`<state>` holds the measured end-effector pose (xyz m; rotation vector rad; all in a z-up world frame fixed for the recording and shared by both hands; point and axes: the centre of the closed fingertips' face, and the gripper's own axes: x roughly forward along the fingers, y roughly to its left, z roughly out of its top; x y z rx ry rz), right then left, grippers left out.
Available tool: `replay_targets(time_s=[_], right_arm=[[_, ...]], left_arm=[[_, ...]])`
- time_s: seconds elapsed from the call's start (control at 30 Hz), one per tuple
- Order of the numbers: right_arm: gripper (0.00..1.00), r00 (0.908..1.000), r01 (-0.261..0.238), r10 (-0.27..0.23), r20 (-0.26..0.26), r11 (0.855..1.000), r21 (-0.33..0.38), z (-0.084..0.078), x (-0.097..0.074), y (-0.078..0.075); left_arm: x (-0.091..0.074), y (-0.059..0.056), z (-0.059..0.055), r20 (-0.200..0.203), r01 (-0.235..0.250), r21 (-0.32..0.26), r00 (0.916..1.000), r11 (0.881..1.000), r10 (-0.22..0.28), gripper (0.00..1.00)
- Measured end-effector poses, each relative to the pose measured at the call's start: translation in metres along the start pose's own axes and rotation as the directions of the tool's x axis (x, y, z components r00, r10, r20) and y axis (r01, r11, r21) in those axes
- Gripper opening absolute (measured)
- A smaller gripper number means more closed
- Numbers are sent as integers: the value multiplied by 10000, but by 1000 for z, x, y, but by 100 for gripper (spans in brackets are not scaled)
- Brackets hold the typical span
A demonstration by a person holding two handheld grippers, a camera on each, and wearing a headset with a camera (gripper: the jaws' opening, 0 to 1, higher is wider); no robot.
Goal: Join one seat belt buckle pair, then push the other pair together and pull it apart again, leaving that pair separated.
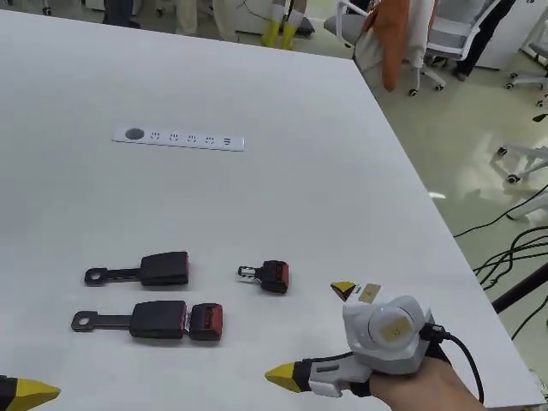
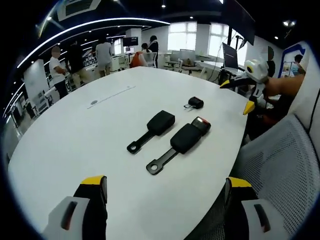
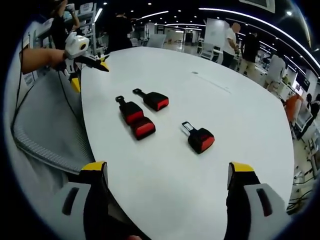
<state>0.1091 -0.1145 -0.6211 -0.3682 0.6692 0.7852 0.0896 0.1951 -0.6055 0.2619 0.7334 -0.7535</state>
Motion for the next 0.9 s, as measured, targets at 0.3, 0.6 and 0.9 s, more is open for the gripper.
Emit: replay_targets(time_s=[0.3,0.6,0.9], right_arm=[[100,9999,-21,18,171,9998,205,7,-6,2],[100,9997,-27,19,263,9996,291,7,-6,2],[100,9997,-71,62,215,9992,401,2,-8,4]], left_arm=[[0,-2,4,158,-2,134,9999,9999,0,100],[1,-5,8,314,131,63,9994,9999,-133,100],[4,-8,7,294,243,123,9993,9996,-246,100]])
